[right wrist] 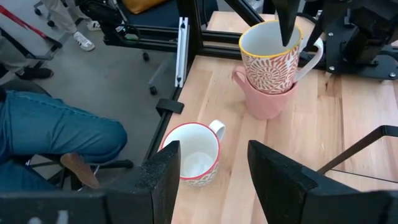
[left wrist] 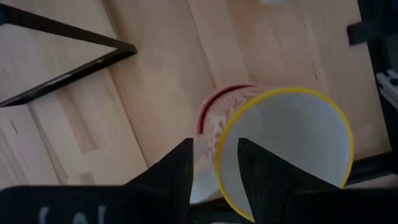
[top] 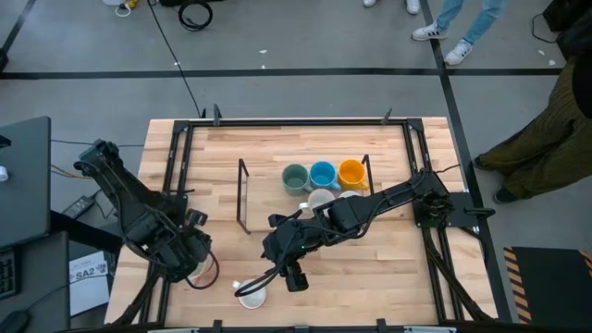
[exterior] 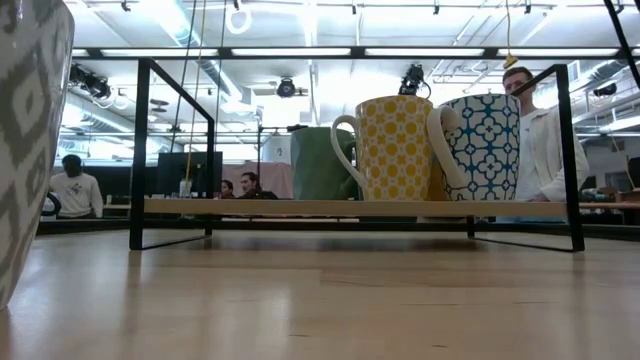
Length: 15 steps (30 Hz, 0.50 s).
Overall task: Place coffee mugs
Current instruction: Put the orange white mug on the shelf
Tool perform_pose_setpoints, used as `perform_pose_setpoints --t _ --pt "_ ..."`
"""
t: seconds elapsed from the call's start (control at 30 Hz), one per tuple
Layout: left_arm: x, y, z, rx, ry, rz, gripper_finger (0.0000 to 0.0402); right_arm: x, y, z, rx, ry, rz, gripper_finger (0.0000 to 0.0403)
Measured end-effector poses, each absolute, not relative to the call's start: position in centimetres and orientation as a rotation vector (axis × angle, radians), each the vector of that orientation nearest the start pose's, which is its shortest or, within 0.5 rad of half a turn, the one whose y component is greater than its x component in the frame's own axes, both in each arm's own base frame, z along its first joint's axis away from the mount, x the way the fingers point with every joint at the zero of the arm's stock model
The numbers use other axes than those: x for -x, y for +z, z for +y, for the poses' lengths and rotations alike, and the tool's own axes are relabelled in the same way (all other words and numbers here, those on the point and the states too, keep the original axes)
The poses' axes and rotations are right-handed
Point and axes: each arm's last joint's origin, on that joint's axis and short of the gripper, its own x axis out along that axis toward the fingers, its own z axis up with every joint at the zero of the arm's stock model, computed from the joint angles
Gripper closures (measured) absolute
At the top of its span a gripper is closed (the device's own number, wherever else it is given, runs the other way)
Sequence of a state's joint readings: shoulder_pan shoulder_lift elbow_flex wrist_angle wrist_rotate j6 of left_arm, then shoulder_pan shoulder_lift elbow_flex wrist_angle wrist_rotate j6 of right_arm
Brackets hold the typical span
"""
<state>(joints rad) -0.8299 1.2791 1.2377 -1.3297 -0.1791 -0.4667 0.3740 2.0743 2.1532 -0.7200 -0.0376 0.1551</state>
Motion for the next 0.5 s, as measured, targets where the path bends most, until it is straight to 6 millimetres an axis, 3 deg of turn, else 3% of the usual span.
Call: perform_pose_setpoints --t 0.5 --pt "-15.8 29.3 -16.6 -0.355 -0.211 1.351 0.0269 -43.2 35.6 17.1 -0.040 0.347 0.665 0.0210"
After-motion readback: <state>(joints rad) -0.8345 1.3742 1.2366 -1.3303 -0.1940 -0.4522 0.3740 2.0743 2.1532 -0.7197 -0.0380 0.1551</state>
